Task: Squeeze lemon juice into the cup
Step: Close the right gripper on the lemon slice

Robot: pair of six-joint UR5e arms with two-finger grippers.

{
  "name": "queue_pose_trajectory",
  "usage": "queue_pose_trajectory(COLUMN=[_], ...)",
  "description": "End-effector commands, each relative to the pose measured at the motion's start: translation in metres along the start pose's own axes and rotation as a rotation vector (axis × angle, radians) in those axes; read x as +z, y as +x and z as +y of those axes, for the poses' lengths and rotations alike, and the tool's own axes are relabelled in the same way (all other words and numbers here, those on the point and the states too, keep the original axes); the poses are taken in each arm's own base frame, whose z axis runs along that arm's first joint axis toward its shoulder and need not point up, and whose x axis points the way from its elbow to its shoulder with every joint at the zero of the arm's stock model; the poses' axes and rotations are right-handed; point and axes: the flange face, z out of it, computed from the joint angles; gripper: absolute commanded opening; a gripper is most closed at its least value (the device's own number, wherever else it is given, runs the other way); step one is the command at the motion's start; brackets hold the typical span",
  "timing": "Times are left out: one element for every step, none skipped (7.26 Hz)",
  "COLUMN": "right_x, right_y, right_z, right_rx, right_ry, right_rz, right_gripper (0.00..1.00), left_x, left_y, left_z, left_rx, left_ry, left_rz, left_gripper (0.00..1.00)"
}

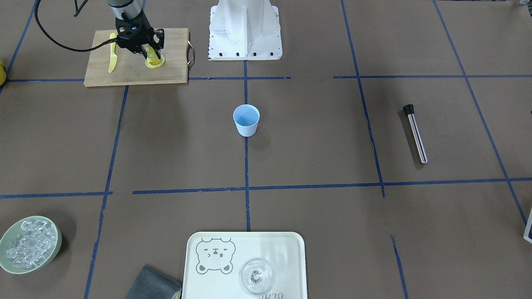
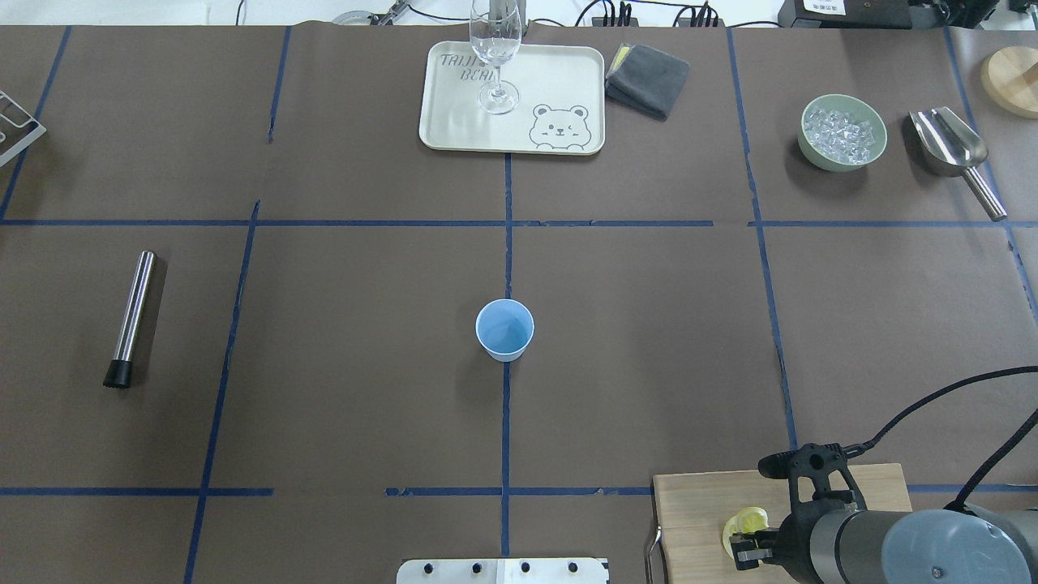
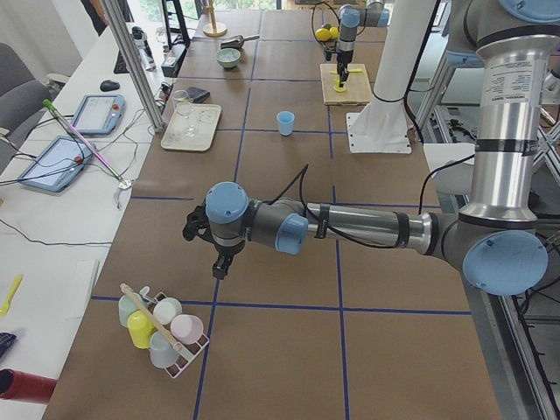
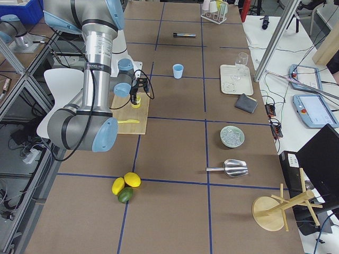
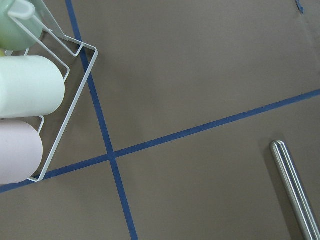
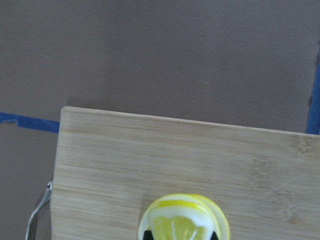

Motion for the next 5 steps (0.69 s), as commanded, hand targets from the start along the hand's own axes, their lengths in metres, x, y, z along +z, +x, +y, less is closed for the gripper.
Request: queue_pose_trajectory(right_x=[-0.014,-0.022,-0.027,-0.036,-0.042], right_y=[-0.002,-0.004,-0.002,-0.009,-0.03], right_z=[-0.006,-0.013,-0.024,-0.033,-0.049], right_rx=[0.009,0.019,0.037,0.049,0.064], right_ry=[0.014,0.028,0.051,0.066,0.096], right_rz=[-0.015,-0.028,-0.032,-0.06,-0.107], right_gripper=[0.3,0.3,0.31,0.31,0.33], left_x=[0.0,0.0,0.0,0.0,0.0], left_y=[0.0,0.0,0.0,0.0,0.0], left_z=[0.001,0.001,0.001,0.001,0.001], left_rx=[-0.001,-0.001,-0.001,-0.001,-0.001], left_ry=[0.0,0.0,0.0,0.0,0.0], left_rz=[0.0,0.0,0.0,0.0,0.0], left_gripper=[1.0,1.0,1.0,1.0,1.0])
